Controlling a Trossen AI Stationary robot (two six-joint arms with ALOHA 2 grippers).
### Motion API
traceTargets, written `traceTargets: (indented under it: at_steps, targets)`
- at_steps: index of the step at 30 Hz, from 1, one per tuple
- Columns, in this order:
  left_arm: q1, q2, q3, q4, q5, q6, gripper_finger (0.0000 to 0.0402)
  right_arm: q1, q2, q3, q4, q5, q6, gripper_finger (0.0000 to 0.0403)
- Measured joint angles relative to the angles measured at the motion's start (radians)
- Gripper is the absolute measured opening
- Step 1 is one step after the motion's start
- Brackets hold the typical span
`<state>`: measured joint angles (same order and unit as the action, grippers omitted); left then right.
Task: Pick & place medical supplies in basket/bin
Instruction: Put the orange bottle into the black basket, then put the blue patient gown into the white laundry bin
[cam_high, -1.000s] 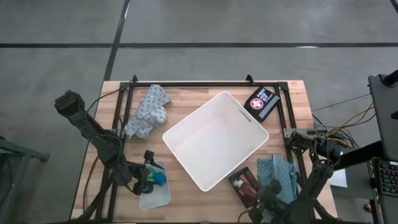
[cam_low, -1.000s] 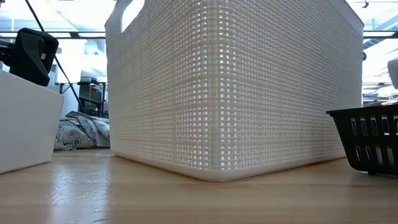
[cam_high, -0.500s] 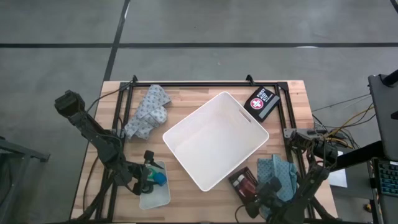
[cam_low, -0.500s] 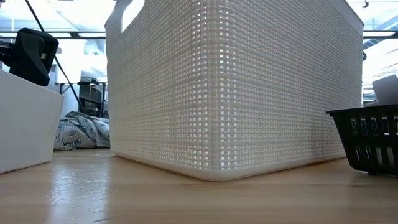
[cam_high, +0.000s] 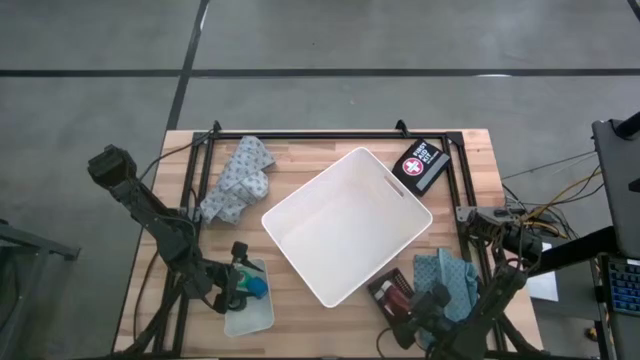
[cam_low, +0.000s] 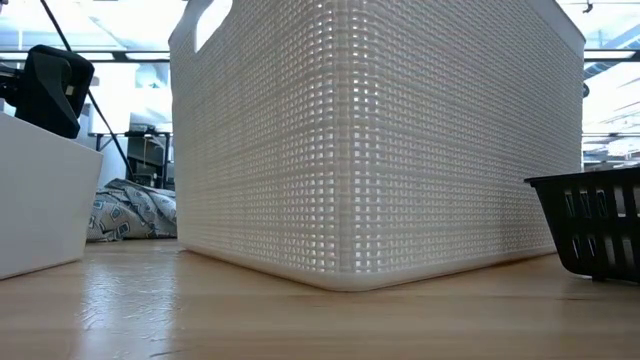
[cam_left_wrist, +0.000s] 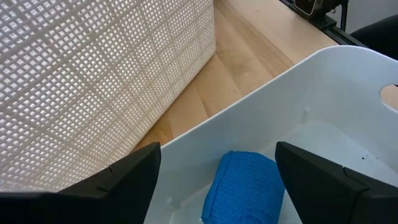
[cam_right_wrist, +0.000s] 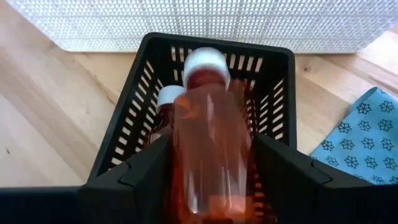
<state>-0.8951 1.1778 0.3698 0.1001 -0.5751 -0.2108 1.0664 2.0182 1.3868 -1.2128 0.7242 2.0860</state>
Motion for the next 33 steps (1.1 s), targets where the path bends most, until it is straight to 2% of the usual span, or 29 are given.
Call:
traceTargets:
  at_steps: [11, 27, 33]
  targets:
    - [0.000, 0.000, 0.000, 0.000, 0.000, 0.000, 0.0322, 0.000, 0.000, -0.002, 0.022, 0.001, -0.027, 0.0269]
    - [0.000, 0.000, 0.000, 0.000, 0.000, 0.000, 0.0322, 0.000, 0.000, 0.002, 0.017, 0.016, -0.021, 0.0262]
    - [0.000, 0.000, 0.000, 0.000, 0.000, 0.000, 0.0322, 0.000, 0.000, 0.028, -0.008, 0.071, -0.021, 0.0258]
